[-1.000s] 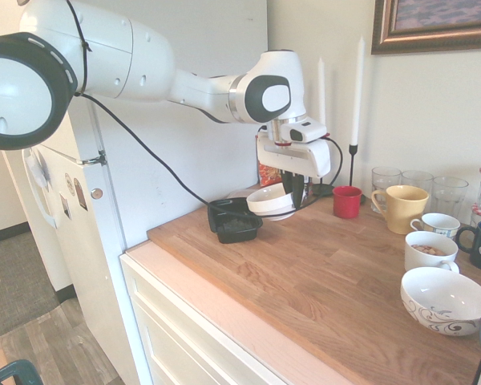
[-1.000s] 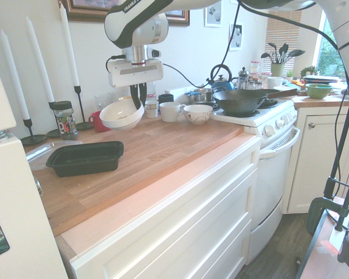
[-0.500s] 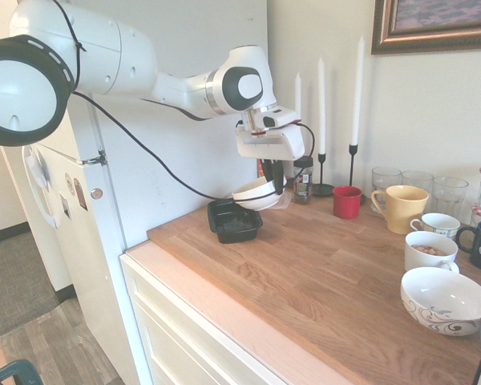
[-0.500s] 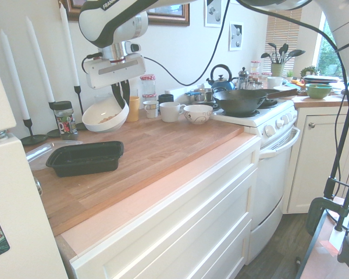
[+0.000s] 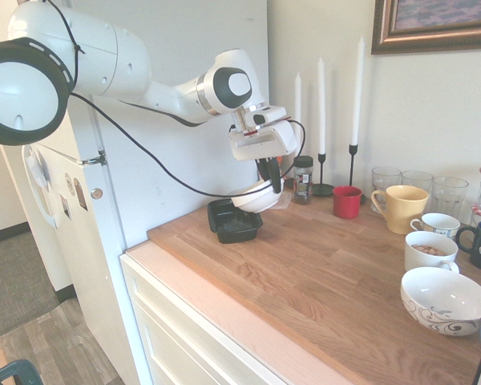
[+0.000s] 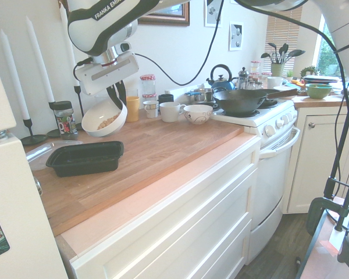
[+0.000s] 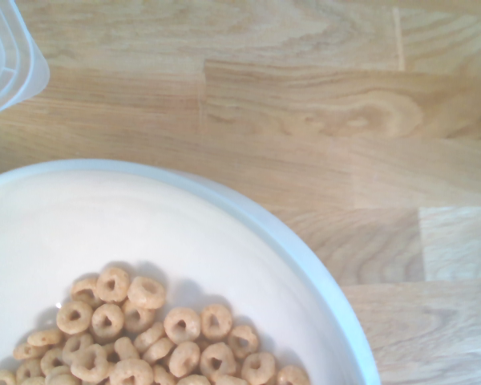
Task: Put the cereal into the box
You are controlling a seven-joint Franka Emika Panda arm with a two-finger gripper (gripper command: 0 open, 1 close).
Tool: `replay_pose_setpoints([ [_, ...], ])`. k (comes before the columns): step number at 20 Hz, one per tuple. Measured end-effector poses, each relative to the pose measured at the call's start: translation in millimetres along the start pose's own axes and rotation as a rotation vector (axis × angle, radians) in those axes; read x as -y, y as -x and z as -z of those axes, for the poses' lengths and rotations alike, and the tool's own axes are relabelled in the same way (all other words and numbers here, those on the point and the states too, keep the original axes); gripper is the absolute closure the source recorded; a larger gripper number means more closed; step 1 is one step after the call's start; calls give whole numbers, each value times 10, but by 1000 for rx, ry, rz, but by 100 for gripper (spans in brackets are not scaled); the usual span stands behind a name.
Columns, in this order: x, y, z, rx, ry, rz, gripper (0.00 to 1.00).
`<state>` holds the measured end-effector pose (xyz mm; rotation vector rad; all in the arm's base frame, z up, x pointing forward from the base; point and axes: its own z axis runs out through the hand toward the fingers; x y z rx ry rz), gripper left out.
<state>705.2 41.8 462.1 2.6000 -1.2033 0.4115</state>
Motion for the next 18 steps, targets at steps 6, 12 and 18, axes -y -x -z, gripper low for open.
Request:
replay_pose_setpoints([
  [6,102,129,-167,-91,74,24,100],
  [12,195,227,-164,-153,97,41,100],
  [18,329,389,-97,-225,108,62,100],
])
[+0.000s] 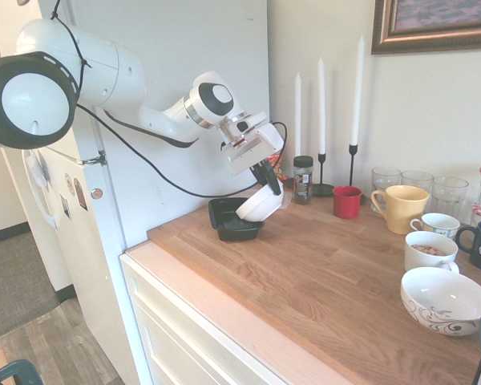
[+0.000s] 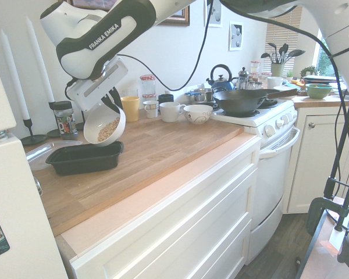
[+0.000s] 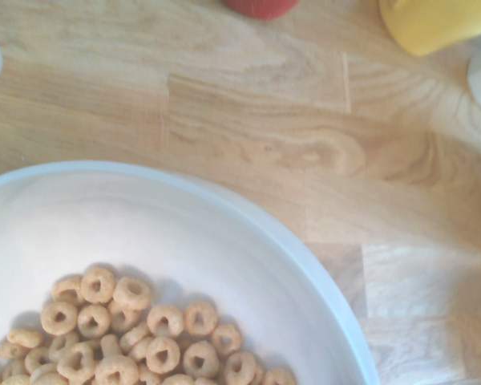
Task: Put the cereal into the box
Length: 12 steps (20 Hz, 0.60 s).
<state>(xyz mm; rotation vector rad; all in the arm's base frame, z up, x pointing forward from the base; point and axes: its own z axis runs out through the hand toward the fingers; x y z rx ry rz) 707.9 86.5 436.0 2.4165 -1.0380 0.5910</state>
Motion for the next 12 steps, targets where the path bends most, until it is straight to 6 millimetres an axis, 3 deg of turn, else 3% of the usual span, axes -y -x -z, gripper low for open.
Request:
replay_pose_setpoints([
  [12,155,177,218,-148,34,34,100],
])
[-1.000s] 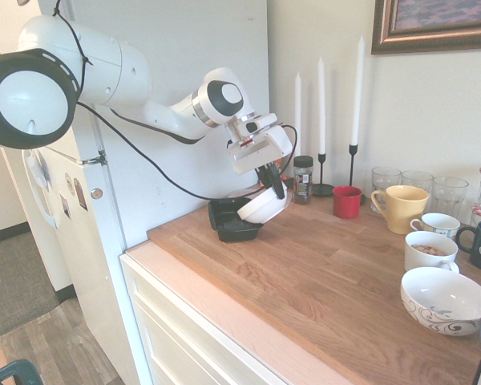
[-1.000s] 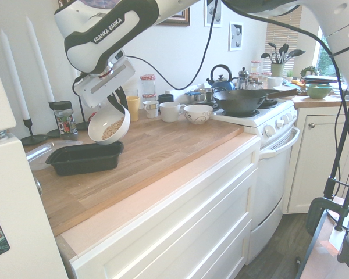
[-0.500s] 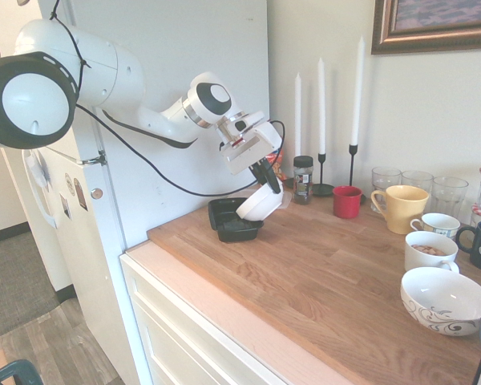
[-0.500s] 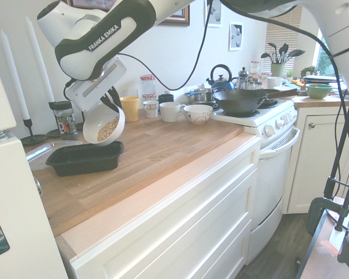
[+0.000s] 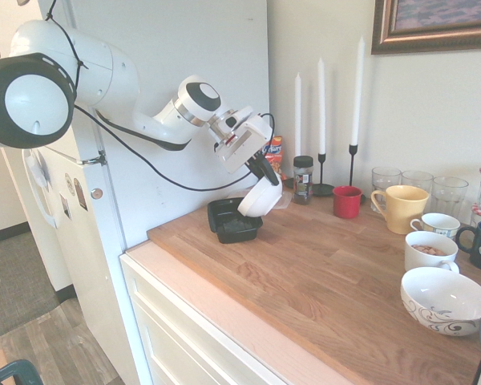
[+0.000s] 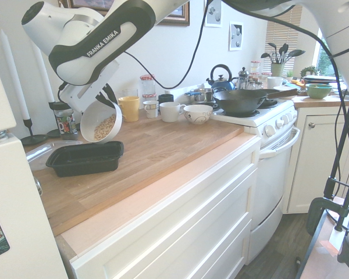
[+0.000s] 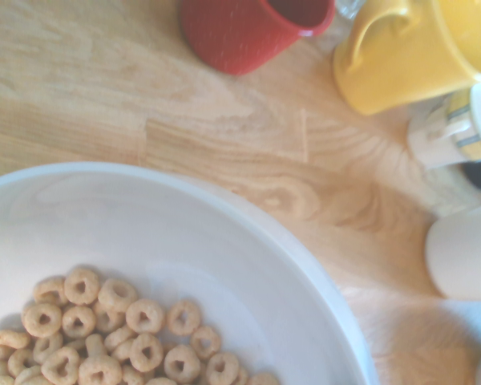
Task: Put the cereal into the box
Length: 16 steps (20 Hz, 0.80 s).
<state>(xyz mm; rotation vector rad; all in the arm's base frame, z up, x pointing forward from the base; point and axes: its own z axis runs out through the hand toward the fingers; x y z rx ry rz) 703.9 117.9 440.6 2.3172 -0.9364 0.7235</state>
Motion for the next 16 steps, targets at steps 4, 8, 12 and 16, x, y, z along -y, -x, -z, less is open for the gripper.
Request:
replay_pose_setpoints([
  [4,66,82,88,-80,15,8,100],
  [8,109,246,184,-148,26,22,100],
  [12,124,390,217,-239,46,37,100],
  [16,112,476,269,-317,53,49,100],
])
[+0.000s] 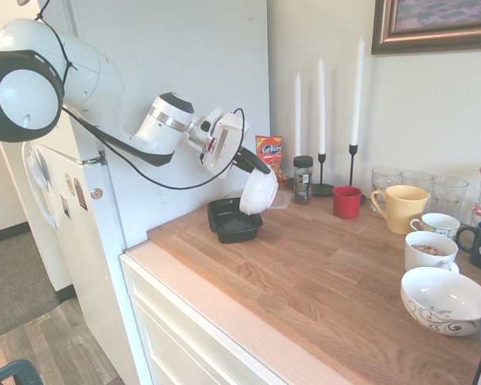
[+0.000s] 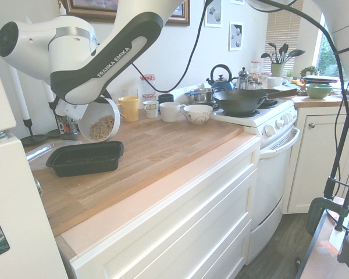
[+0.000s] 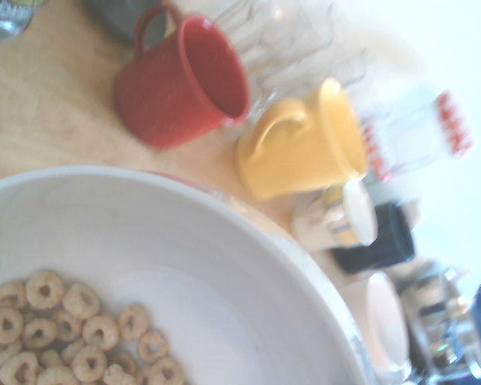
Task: Put the cereal into the box
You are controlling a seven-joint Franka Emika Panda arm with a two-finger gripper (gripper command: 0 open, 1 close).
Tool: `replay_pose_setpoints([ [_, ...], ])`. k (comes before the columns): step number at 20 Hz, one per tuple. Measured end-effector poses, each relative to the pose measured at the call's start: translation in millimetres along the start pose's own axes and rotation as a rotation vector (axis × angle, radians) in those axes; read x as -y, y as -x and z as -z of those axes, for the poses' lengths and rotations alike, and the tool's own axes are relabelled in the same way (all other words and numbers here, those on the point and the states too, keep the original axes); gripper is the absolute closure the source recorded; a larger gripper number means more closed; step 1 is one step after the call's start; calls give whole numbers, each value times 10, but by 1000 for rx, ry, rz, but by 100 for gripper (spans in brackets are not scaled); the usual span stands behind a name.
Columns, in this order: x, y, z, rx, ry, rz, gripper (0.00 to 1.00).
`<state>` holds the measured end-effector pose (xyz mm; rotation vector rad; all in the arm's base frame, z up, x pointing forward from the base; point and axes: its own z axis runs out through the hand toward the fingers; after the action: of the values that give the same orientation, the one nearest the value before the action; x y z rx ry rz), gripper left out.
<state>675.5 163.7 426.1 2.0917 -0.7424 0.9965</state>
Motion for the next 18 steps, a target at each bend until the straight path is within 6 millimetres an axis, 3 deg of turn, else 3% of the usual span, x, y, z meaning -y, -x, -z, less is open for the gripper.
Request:
replay_pose_setpoints([
  [5,20,142,116,-60,-16,4,100],
  [18,79,336,122,-215,-75,8,100],
])
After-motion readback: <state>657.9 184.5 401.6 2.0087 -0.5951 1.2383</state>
